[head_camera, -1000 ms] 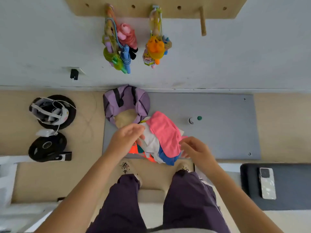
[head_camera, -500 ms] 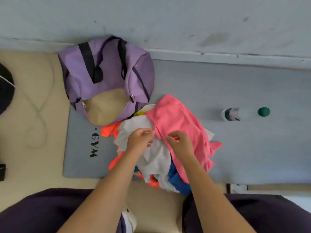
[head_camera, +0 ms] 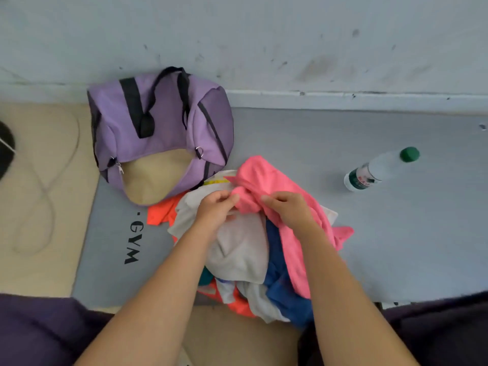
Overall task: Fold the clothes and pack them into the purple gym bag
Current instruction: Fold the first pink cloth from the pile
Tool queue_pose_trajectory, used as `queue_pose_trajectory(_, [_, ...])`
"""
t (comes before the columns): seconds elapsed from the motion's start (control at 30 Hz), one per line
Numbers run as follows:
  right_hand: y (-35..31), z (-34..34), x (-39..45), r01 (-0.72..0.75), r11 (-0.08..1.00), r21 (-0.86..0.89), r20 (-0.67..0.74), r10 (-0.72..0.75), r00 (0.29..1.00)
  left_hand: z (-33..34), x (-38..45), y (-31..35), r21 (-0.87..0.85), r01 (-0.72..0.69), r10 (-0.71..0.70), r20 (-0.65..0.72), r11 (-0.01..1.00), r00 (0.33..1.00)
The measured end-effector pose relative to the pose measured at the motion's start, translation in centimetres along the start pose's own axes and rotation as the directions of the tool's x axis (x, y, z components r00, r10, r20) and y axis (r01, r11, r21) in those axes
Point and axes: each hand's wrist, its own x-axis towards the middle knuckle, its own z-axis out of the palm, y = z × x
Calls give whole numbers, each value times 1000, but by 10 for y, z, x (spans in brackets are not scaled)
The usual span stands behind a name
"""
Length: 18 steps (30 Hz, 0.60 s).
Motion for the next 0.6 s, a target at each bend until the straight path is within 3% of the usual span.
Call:
queue_pose_trajectory(0.1, [-49, -26, -46, 105, 994, 27, -22, -105, 994, -5, -54, 41, -110, -77, 83, 49, 991, 995])
queue_pose_trajectory(0.27, [-136, -64, -147, 299, 944, 140, 30, -306, 952, -19, -164, 112, -123, -301, 312, 86, 946, 946])
queue_pose_trajectory(0.37, [-180, -81, -216, 411, 882, 230, 40, -431, 902, -33, -235, 148, -182, -455, 473, 67, 871, 878])
queue_pose_trajectory(0.47, [-208, -96, -277, 468, 840, 275, 41, -497, 867, -50, -302, 174, -123, -602, 608, 17, 789, 793])
queue_pose_trajectory(0.6, [-228, -111, -333, 567, 787, 241, 102, -602, 792, -68, -364, 193, -42, -670, 670, 98, 741, 736])
